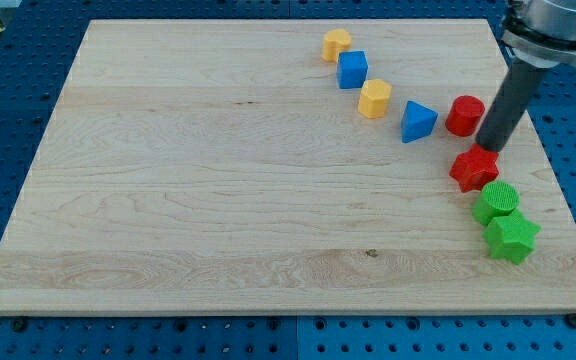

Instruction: Move the blue triangle below to the yellow hexagon

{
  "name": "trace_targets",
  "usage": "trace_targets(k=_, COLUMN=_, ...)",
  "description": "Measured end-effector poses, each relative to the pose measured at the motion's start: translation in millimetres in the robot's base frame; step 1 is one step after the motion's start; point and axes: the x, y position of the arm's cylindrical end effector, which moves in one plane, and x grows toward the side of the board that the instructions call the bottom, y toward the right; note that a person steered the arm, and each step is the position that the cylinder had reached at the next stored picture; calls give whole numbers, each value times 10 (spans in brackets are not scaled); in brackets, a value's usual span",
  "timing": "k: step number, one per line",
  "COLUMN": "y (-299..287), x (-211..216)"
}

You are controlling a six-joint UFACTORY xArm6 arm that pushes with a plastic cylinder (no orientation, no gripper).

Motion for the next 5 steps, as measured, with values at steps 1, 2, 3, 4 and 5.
trace_targets(k=1, y=158, x=-100)
trace_targets(k=2, y=158, x=-507)
trace_targets(k=3, y=53, x=-903)
trace_targets(k=4, y=-220, x=-926)
trace_targets(k=5, y=-269, x=-791)
